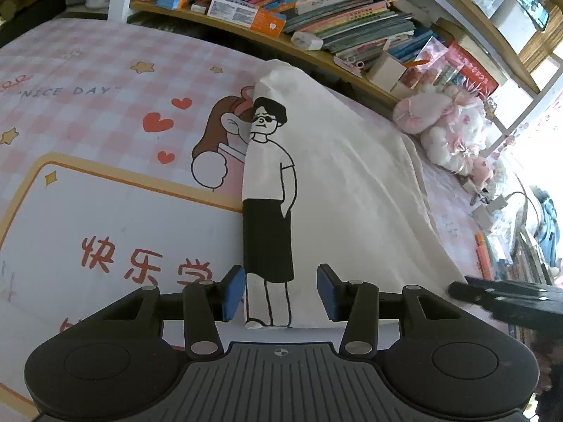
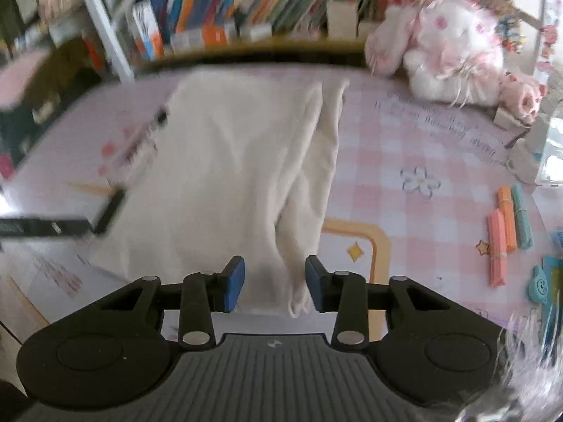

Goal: Fold clothes

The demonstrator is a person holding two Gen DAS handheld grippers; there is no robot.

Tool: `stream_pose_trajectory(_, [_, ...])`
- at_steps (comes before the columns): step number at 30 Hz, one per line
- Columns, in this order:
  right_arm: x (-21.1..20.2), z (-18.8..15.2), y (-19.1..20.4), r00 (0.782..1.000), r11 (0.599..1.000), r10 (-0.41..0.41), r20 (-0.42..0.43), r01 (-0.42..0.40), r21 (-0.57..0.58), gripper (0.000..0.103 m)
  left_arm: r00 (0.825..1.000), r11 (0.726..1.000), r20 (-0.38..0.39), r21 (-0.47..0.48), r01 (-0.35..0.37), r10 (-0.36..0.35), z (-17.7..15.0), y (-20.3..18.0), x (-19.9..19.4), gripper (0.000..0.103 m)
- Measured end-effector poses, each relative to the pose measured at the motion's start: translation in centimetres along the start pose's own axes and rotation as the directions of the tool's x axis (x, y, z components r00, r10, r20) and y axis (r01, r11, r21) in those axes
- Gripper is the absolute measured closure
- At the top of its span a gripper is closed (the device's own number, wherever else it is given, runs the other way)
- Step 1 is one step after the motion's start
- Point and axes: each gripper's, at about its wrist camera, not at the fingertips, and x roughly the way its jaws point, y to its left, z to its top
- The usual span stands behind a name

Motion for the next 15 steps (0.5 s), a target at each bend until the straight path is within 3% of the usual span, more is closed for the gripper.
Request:
stream_pose_trajectory(1, [0.3,0.1,0.2,1.000,1.000,0.001,-0.011,-0.001,-0.017,0.096,1.000,1.000,-0.001,0.000,-0.003,0.003,0.0,0.0,0.0,0.058])
stream_pose_trajectory(7, [-4.0,1.3,1.0,0.987,0.999,0.037,0.157,-0.031,-0.041,0.097,1.000,1.000,0.016,-0.002,-0.019,0.019,0.2,0.4,-0.6,0.058])
stream_pose_trajectory(11, [0.9,-0.3,-1.1,0.999,0.998,0.018,-0.046,-0.015,0.060,0.096,1.000,1.000,0.012,-0.013,-0.018,0.019,0.4,0.8,-0.6,0.058])
stream_pose_trajectory(14, [0.4,-0.7,-1.7,0.999,0.992,0.032,-0.015,-0.030,0.124,0.086,1.000,1.000,0.003,0.000,-0.010,0.010,0.4,0.8,-0.6,0.058])
stream_pose_trajectory(15, [0.0,-0.7,-1.8,1.000,0.991,0.030,0.000,-0.030,0.131,0.078,1.000,1.000,0.000,0.004,-0.007,0.007,0.5,0.8,-0.5,0.058])
